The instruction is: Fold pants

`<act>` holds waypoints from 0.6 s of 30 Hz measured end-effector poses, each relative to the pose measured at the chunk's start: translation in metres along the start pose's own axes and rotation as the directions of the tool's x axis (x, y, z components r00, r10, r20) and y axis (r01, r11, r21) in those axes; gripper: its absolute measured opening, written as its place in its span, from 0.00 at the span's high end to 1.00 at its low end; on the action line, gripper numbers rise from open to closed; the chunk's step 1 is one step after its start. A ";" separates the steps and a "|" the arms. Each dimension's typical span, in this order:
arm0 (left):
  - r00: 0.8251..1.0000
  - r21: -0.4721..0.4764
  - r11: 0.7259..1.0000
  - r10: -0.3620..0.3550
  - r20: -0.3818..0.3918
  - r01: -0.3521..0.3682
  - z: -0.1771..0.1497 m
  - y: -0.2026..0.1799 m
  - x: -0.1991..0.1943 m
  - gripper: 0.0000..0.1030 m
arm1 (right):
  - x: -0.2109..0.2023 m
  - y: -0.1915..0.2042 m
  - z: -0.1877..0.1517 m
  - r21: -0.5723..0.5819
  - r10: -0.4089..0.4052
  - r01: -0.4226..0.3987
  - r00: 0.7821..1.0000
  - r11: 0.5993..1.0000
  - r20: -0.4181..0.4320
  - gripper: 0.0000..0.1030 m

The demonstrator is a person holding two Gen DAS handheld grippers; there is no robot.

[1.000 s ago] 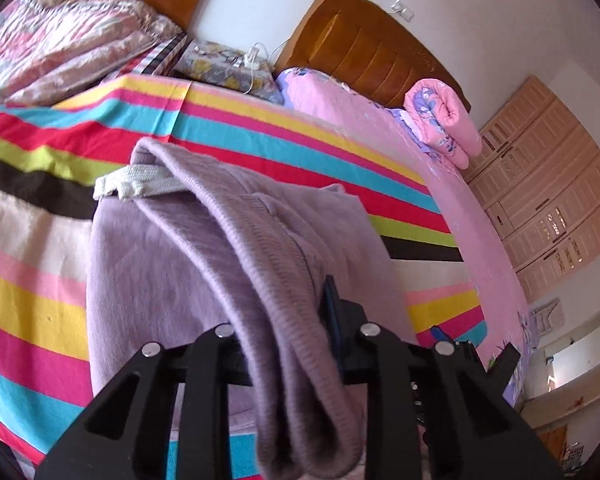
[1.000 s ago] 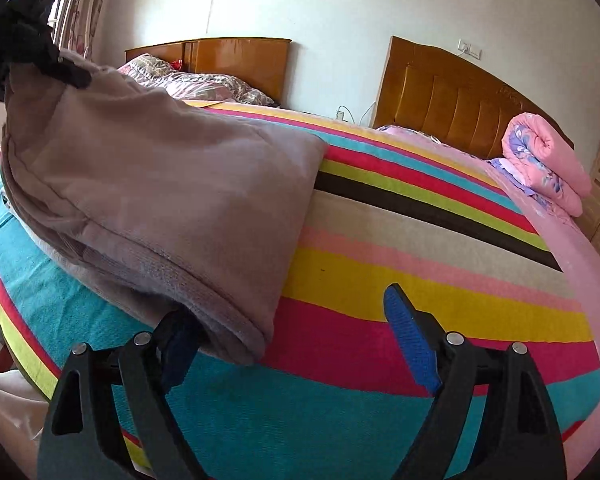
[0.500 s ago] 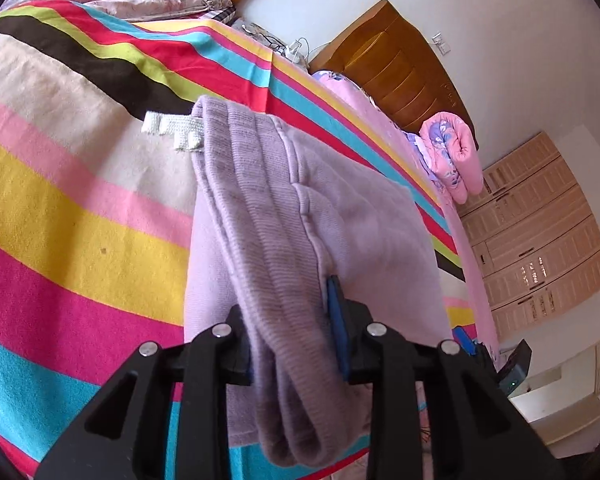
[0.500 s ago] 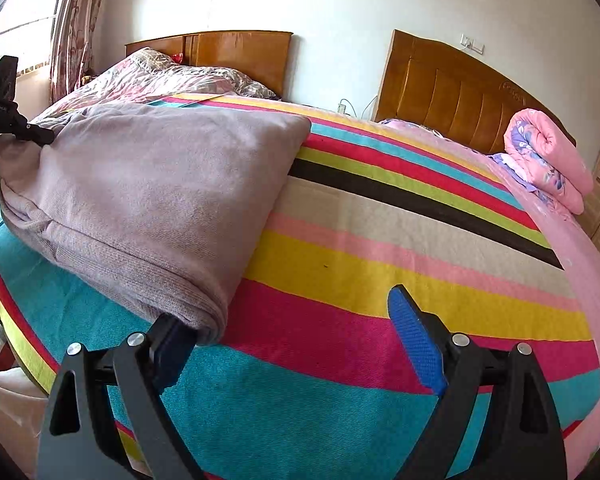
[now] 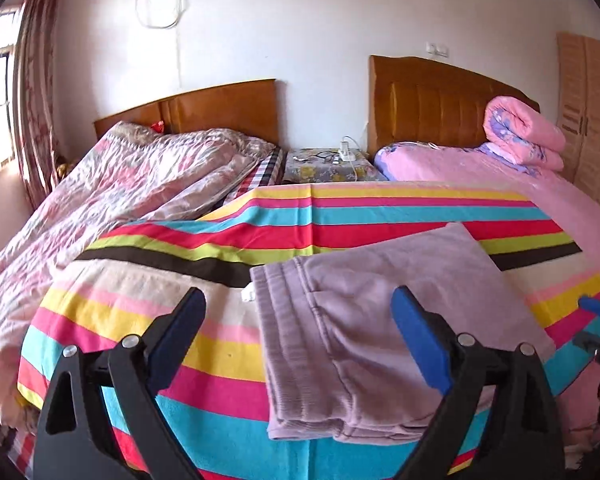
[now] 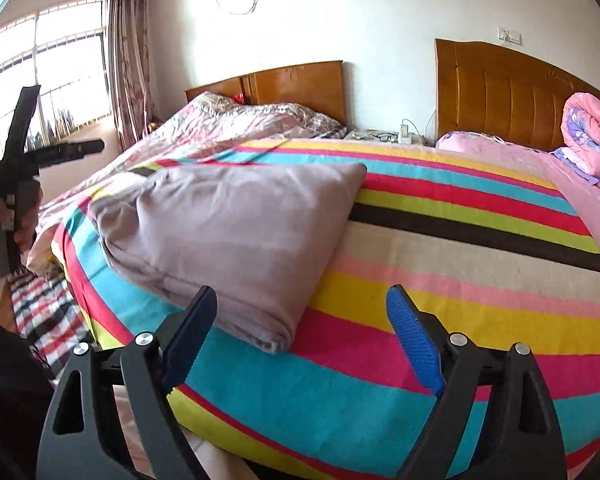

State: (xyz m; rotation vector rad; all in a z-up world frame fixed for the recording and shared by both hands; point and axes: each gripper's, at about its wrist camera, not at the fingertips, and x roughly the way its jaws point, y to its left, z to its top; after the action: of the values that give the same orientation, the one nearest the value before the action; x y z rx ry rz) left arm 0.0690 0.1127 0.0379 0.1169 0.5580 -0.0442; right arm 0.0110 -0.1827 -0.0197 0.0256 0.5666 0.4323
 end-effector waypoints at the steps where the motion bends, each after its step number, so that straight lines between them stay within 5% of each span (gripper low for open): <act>1: 1.000 0.063 0.998 -0.005 -0.005 0.005 -0.002 -0.016 0.004 0.08 | 0.004 0.003 0.008 0.002 0.005 -0.005 1.000 1.000 0.005 0.25; 4: 0.998 0.150 0.989 0.015 -0.064 -0.005 -0.013 -0.045 0.028 0.08 | 0.026 0.023 0.022 -0.037 0.011 -0.011 1.000 0.999 -0.012 0.29; 10: 0.976 0.086 0.996 0.021 -0.218 -0.002 -0.052 -0.031 0.075 0.08 | 0.064 0.056 -0.004 -0.167 -0.028 0.005 0.991 0.986 -0.134 0.32; 18: 0.977 0.007 1.000 -0.012 -0.212 0.014 -0.072 -0.018 0.083 0.01 | 0.068 0.045 -0.014 -0.105 0.001 -0.017 0.990 0.994 -0.143 0.30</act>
State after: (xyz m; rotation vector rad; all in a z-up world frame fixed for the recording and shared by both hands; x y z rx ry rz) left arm 0.1002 0.1028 -0.0681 0.1267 0.7725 -0.0469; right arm 0.0373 -0.1157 -0.0598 -0.1050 0.6838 0.4749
